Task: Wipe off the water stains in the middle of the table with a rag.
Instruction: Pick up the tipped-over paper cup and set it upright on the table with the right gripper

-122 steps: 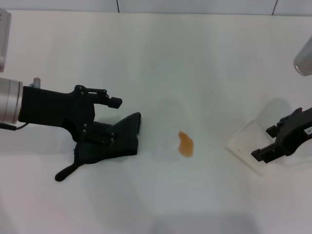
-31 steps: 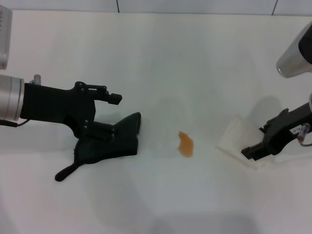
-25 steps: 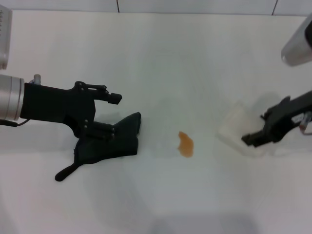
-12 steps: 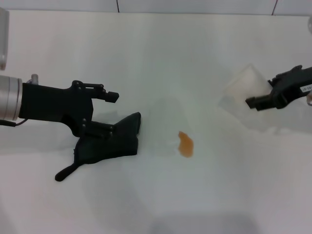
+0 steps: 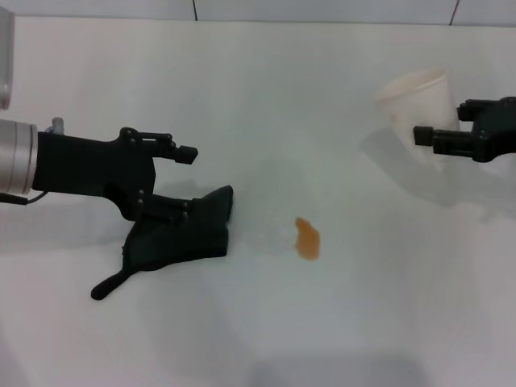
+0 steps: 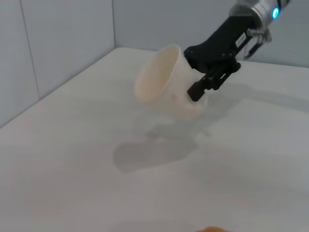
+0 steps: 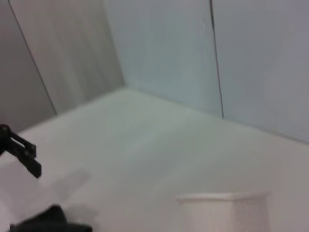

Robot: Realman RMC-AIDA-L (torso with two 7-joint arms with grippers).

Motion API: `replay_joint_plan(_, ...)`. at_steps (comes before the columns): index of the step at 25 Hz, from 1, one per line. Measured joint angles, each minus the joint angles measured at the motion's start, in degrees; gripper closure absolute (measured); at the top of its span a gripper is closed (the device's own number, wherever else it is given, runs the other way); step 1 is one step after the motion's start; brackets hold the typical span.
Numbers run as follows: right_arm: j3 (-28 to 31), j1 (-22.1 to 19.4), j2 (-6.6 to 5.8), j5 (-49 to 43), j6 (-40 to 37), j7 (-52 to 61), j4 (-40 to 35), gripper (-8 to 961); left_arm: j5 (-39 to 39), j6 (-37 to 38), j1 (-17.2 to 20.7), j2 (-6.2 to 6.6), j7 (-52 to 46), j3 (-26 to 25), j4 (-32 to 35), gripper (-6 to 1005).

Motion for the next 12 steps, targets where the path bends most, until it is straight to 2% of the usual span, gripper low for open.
replay_joint_plan(5,3.0,0.3,-0.05,6.7,0.4,-9.5,9.2,352,-0.1,-0.6,0.2,-0.19,0.1,0.0,0.0,183)
replay_joint_plan(12,2.9,0.7,0.01,7.7,2.6,-13.5,13.2,352,-0.3,-1.4,1.1,-0.46,0.4,-0.5,0.0,183)
